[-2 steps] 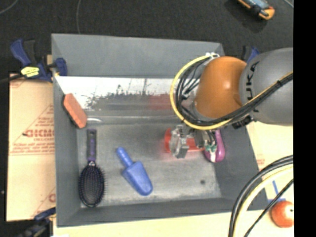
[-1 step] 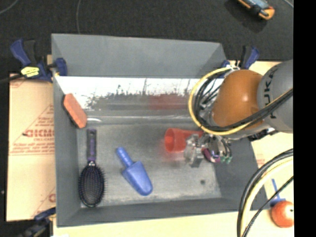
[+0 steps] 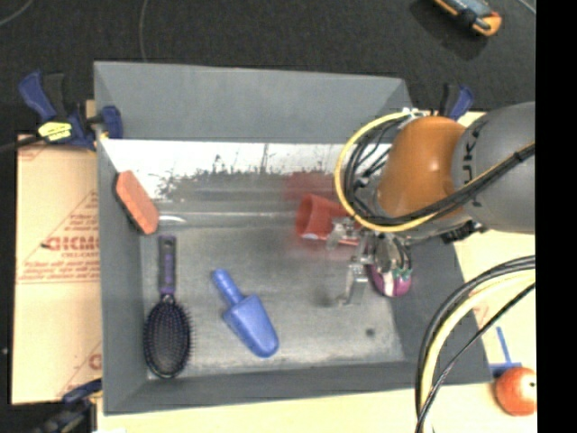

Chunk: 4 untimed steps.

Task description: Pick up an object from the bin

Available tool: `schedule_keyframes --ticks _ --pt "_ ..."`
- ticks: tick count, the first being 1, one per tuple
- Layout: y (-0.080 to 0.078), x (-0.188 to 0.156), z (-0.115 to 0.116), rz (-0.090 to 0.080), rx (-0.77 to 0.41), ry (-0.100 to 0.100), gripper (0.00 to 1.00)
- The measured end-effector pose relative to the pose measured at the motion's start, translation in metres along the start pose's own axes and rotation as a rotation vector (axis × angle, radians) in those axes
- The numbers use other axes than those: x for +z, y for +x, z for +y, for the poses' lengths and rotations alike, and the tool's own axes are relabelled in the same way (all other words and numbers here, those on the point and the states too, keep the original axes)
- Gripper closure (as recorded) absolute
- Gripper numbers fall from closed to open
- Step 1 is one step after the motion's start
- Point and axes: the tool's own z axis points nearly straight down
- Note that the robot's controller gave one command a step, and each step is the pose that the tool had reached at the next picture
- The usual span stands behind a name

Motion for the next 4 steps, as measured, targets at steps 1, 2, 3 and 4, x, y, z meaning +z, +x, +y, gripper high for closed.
schedule_keyframes --ticks 1,2,3,4 --pt "0.0 0.0 0.0 -0.001 0.0 0.0 0.0" --pt "0.0 -0.001 0.0 0.0 -0.012 0.001 0.0" --pt "0.014 -0.005 0.008 -0.001 -0.108 0.002 0.0" --pt "-0.021 0.031 0.009 0.006 -0.388 -0.002 0.0"
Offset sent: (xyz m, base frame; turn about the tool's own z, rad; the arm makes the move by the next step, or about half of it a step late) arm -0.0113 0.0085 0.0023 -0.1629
